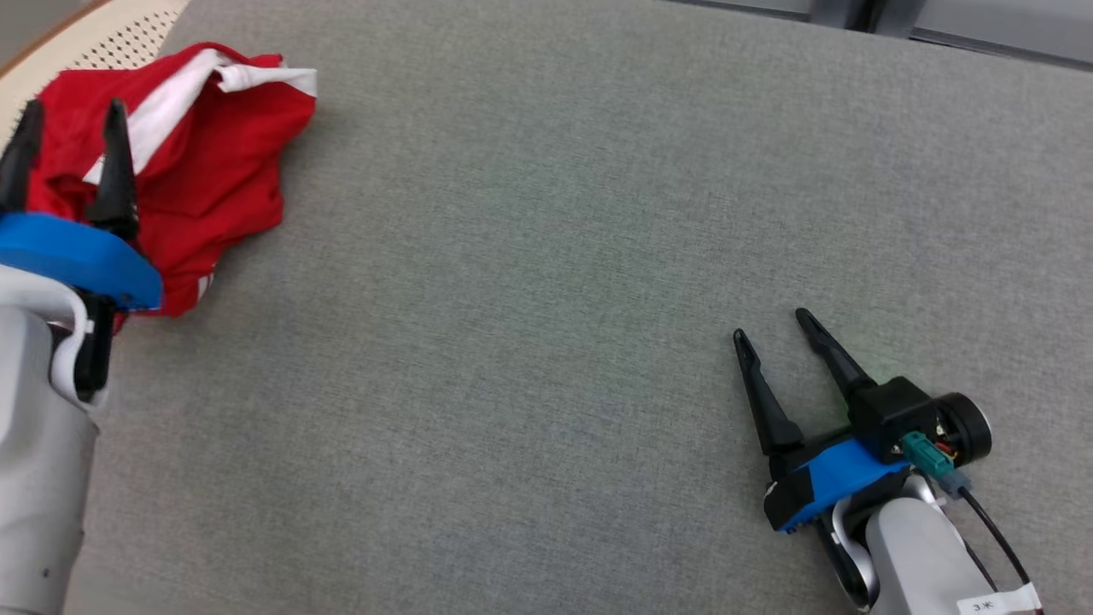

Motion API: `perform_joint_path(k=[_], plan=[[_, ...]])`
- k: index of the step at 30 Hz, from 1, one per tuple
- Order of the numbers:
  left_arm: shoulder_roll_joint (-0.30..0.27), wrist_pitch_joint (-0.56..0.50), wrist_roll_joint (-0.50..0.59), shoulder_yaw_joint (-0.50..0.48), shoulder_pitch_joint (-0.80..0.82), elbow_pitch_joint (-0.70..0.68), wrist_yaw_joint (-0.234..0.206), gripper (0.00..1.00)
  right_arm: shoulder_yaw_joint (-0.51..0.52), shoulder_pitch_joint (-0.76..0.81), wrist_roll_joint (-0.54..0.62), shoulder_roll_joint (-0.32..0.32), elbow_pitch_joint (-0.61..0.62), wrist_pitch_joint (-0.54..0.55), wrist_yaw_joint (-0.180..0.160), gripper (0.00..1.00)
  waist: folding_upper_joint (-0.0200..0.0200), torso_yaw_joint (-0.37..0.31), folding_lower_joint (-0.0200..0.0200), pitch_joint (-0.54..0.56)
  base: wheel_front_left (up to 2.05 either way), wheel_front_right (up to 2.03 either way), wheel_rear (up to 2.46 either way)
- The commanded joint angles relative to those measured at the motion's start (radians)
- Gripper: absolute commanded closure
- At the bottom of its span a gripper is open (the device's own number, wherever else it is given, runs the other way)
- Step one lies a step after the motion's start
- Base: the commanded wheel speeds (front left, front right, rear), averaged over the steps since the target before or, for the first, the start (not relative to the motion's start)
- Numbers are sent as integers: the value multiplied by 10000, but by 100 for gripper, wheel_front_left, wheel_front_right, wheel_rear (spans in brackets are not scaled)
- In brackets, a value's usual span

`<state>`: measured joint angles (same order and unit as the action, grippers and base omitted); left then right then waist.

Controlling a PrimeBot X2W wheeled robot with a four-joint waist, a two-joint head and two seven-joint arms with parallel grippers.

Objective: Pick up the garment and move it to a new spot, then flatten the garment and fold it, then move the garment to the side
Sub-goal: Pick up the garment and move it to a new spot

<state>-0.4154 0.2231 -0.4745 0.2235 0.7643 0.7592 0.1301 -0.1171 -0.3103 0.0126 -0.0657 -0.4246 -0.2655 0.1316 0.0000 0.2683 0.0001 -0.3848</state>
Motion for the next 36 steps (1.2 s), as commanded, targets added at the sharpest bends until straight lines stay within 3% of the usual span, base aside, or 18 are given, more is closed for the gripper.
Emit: perform_joint_path(k=[1, 5, 11, 12, 13, 14, 18, 24, 29, 36], plan=[[-74, -117, -101, 80, 119, 156, 8, 0, 70, -31, 2, -115, -160, 20, -16, 0, 0, -61, -1, -27, 0, 0, 0], [-447, -1062, -469, 375, 838, 1322, 9, 0, -71, -159, -71, -71, -62, 20, -16, 0, 0, -452, -1, -230, 0, 0, 0], [-334, -2126, -977, 504, 1197, 2769, 9, 0, 43, -72, -134, -21, -44, 26, -16, 0, 0, -764, -1, -395, 0, 0, 0], [-304, -2236, -1059, 562, 1177, 2904, 9, 17, 65, -49, -115, -14, -47, 28, -16, 0, 0, -788, -1, -403, 0, 0, 0], [-280, -2287, -1148, 595, 1153, 3014, 9, 82, 76, -36, -112, -10, -54, 30, -16, 0, 0, -806, -1, -410, 0, 0, 0], [-255, -2355, -1223, 630, 1121, 3117, 9, 100, 92, -36, -120, -5, -69, 30, -16, 0, 0, -816, -1, -409, 0, 0, 0], [-197, -2170, -1476, 773, 1090, 3215, 10, 100, 184, -13, -165, 17, -105, 30, -16, 0, 0, -763, -1, -287, 0, 0, 0], [-479, -1017, -1349, 1293, 1579, 2612, 10, 100, 105, -15, -269, 103, -45, 17, -12, 0, 0, -714, -1, 210, 0, 0, 0], [-628, -79, -976, 2102, 2234, 1552, 10, 100, 77, 155, -536, 136, -74, 8, -10, 0, 0, -841, -1, 826, 0, 0, 0], [-545, 188, -635, 3317, 3017, -274, 10, 100, -77, 585, -1290, 139, -3, 7, -10, 0, 0, -1535, -1, 1583, 0, 0, 0]])
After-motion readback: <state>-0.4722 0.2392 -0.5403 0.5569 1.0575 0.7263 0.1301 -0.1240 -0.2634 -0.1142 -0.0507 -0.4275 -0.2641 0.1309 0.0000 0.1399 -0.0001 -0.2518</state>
